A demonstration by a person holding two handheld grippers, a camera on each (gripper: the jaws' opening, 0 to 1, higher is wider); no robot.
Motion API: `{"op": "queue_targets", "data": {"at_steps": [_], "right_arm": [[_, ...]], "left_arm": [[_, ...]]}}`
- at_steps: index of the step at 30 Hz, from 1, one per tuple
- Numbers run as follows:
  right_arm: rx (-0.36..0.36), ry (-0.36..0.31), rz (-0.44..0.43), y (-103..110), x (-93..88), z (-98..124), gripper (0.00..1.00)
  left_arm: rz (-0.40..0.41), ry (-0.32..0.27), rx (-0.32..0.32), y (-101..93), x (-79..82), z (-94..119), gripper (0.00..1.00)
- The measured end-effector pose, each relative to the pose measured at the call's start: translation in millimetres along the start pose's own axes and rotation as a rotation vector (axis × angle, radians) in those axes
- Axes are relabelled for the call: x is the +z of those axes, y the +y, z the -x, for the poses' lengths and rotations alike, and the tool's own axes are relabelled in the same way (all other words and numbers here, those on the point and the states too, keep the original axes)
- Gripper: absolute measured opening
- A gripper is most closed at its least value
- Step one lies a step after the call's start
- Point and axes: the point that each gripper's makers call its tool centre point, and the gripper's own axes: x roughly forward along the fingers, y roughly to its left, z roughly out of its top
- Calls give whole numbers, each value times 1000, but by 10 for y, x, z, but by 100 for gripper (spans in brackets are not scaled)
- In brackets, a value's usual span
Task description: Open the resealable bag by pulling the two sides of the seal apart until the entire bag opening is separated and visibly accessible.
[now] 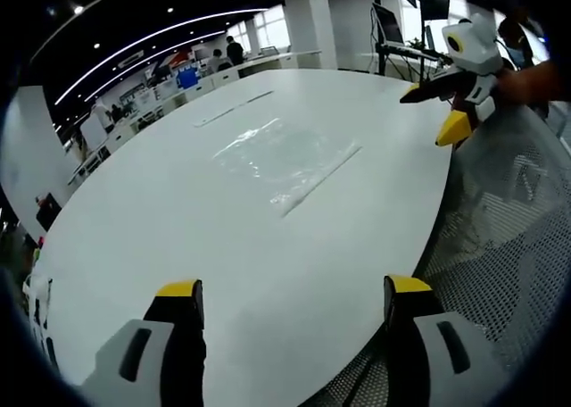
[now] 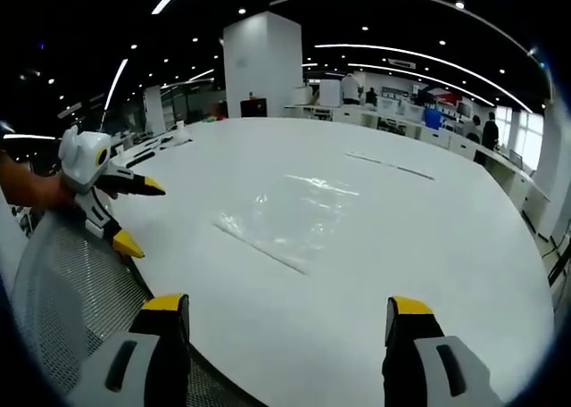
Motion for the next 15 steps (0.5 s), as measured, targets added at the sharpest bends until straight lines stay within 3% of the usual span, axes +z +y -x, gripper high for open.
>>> {"op": "queue_targets", "data": {"at_steps": [15], "right_arm": [[6, 14, 1, 7, -25, -10, 89]], "left_arm": [[-8, 27, -20, -42, -49, -23, 80]]}}
